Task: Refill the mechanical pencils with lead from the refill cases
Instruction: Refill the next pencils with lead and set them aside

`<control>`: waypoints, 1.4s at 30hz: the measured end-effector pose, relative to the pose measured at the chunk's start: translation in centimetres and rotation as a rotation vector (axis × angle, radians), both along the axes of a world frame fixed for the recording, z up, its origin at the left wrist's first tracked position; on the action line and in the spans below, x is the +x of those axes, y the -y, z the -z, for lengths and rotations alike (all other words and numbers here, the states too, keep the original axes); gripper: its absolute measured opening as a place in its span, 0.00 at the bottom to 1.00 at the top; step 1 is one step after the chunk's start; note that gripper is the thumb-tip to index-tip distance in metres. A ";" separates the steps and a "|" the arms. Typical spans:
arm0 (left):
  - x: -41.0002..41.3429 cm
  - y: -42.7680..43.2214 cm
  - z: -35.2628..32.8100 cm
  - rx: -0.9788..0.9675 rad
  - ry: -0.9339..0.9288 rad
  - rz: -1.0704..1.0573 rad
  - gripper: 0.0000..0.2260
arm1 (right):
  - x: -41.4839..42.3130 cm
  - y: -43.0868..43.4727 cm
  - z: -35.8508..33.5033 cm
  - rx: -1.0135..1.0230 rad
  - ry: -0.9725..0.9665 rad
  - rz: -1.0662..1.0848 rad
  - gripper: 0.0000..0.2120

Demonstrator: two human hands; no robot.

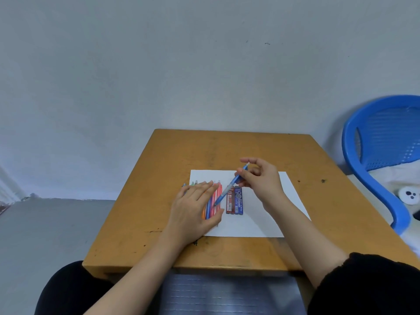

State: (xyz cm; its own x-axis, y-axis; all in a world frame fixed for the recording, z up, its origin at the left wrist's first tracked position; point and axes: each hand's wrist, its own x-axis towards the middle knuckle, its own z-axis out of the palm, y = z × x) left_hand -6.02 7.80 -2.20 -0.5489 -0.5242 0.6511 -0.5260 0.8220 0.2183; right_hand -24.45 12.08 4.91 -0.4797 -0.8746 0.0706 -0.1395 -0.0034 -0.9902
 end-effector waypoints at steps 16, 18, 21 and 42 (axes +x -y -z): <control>-2.7 1.7 0.5 -0.290 -0.146 0.010 0.08 | -1.3 -0.8 3.0 -0.083 0.544 -0.168 0.09; -2.6 1.6 0.4 -0.315 -0.170 0.010 0.08 | -1.8 -0.8 2.9 -0.067 0.656 -0.203 0.08; -2.5 1.2 0.2 -0.339 -0.189 0.042 0.06 | -2.4 -0.9 2.7 -0.044 0.699 -0.232 0.09; -1.2 1.5 0.1 -0.150 -0.244 0.054 0.11 | -3.3 -0.1 3.5 -0.128 0.461 -0.055 0.04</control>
